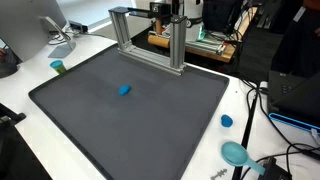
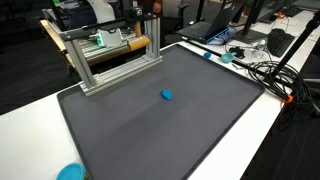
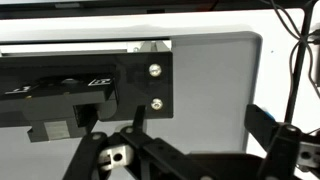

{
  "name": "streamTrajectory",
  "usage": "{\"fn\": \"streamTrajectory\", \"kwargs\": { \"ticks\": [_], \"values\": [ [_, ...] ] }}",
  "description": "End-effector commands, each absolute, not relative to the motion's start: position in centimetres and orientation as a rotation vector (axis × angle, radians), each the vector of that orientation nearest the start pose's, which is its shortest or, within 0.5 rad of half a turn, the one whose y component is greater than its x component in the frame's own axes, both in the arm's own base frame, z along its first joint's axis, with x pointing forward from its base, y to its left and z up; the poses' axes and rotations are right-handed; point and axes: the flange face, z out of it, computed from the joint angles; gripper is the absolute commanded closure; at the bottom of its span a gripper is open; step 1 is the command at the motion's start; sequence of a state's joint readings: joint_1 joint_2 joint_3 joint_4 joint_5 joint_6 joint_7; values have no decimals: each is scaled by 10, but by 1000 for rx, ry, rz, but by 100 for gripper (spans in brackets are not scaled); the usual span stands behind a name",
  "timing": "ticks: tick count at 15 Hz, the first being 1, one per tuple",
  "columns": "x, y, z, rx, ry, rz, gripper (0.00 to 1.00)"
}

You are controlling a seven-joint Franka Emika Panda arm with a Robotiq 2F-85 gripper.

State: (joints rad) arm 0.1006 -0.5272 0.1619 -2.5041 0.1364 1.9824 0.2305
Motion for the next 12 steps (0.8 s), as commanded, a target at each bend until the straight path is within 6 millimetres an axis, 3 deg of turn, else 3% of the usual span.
{"fn": "streamTrajectory", "kwargs": {
  "ticks": [1, 9, 12],
  "values": [
    [372, 111, 463, -3098, 68, 14, 0],
    [371, 110, 470, -3076, 38, -32, 0],
    [354, 78, 494, -3053, 36, -201, 0]
  ]
}}
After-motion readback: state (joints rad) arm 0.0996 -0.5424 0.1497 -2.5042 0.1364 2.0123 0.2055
